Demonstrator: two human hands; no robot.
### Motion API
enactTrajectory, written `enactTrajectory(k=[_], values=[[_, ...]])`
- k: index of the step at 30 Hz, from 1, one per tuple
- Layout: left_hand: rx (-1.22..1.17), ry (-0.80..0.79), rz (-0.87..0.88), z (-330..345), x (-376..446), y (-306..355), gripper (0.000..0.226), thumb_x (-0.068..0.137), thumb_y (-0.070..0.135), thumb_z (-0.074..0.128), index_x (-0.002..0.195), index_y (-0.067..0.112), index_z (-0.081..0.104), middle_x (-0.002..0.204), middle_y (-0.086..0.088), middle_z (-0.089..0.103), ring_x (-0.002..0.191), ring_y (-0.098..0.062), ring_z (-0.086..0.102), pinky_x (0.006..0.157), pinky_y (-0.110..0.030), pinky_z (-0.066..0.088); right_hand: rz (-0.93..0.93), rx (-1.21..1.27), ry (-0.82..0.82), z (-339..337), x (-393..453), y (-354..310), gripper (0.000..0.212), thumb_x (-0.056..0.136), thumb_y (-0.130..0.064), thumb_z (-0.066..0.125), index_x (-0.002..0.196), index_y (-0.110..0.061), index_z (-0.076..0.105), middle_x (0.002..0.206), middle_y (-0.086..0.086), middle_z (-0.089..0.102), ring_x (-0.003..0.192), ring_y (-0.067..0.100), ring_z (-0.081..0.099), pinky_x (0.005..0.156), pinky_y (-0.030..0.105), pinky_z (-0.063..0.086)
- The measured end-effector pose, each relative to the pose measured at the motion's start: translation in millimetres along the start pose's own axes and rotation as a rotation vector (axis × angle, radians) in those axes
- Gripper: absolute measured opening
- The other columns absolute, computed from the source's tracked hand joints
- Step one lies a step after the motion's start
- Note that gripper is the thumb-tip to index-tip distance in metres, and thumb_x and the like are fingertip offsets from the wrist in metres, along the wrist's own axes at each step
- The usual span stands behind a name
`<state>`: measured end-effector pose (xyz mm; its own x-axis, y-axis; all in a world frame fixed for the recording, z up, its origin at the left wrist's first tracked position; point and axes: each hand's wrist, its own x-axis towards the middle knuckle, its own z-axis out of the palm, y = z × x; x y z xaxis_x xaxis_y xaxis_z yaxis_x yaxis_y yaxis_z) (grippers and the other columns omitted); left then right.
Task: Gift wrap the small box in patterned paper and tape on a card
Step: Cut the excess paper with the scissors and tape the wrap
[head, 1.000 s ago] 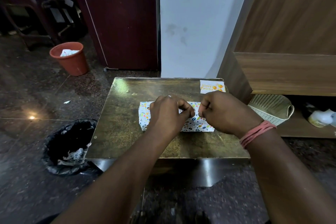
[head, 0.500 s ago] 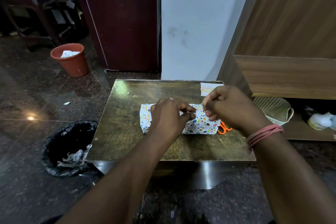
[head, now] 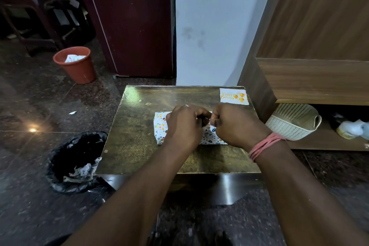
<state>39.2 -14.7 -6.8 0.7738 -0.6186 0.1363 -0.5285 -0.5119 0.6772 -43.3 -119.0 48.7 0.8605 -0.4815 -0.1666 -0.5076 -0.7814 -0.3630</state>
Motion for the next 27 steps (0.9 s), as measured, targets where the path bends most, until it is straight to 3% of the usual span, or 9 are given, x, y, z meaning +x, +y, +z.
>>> enactTrajectory(k=[6,13,18,20,22,24,27], values=[[0.002,-0.003,-0.019,-1,0,0,0.041,0.097,0.005,0.058,0.124,0.035,0.069,0.097,0.011,0.072,0.117,-0.019,0.054,0.104,-0.038,0.039,-0.017,-0.091,0.020,2,0,-2,0.019,0.091,-0.005,0.059,0.092,-0.022,0.069,0.078,-0.007,0.053,0.081,0.017,0.052,0.051,0.018,0.028],[0.032,-0.009,-0.014,0,2,-1,0.045,0.095,0.005,0.058,0.126,0.035,0.068,0.106,0.009,0.073,0.120,-0.020,0.052,0.102,-0.037,0.038,-0.008,-0.088,0.007,5,5,-3,0.017,0.091,-0.005,0.059,0.093,-0.015,0.072,0.092,0.006,0.070,0.089,0.024,0.065,0.052,0.022,0.037],[0.043,-0.011,-0.015,4,3,-4,0.048,0.094,0.003,0.056,0.127,0.035,0.067,0.109,0.007,0.072,0.120,-0.021,0.051,0.095,-0.034,0.032,-0.005,-0.077,0.020,5,10,-3,0.010,0.092,-0.010,0.064,0.096,-0.015,0.073,0.098,0.008,0.071,0.093,0.025,0.065,0.066,0.025,0.042],[0.043,-0.006,-0.016,4,3,-5,0.048,0.094,0.003,0.056,0.127,0.035,0.067,0.108,0.008,0.073,0.120,-0.021,0.051,0.095,-0.034,0.032,0.004,-0.070,0.028,6,10,-2,0.012,0.093,-0.014,0.065,0.105,-0.013,0.067,0.100,0.008,0.070,0.095,0.026,0.064,0.064,0.027,0.042],[0.036,0.000,-0.011,4,3,-4,0.047,0.094,0.003,0.056,0.126,0.035,0.067,0.106,0.009,0.073,0.119,-0.021,0.052,0.098,-0.035,0.034,0.008,-0.010,0.047,6,10,0,0.028,0.093,-0.016,0.068,0.115,-0.013,0.052,0.100,0.008,0.066,0.093,0.027,0.061,0.065,0.030,0.041],[0.042,-0.002,-0.008,4,4,-4,0.046,0.095,0.004,0.056,0.126,0.035,0.067,0.106,0.010,0.073,0.120,-0.021,0.051,0.098,-0.035,0.034,0.002,0.049,0.085,6,10,1,0.027,0.091,-0.015,0.070,0.106,-0.018,0.048,0.093,0.004,0.063,0.086,0.024,0.059,0.058,0.028,0.036],[0.069,-0.008,-0.013,4,5,-3,0.044,0.096,0.007,0.057,0.127,0.036,0.067,0.109,0.009,0.073,0.122,-0.022,0.051,0.093,-0.034,0.031,0.000,0.030,0.141,11,8,5,0.023,0.089,-0.008,0.065,0.076,-0.025,0.055,0.075,-0.010,0.060,0.070,0.007,0.057,0.047,0.013,0.031]])
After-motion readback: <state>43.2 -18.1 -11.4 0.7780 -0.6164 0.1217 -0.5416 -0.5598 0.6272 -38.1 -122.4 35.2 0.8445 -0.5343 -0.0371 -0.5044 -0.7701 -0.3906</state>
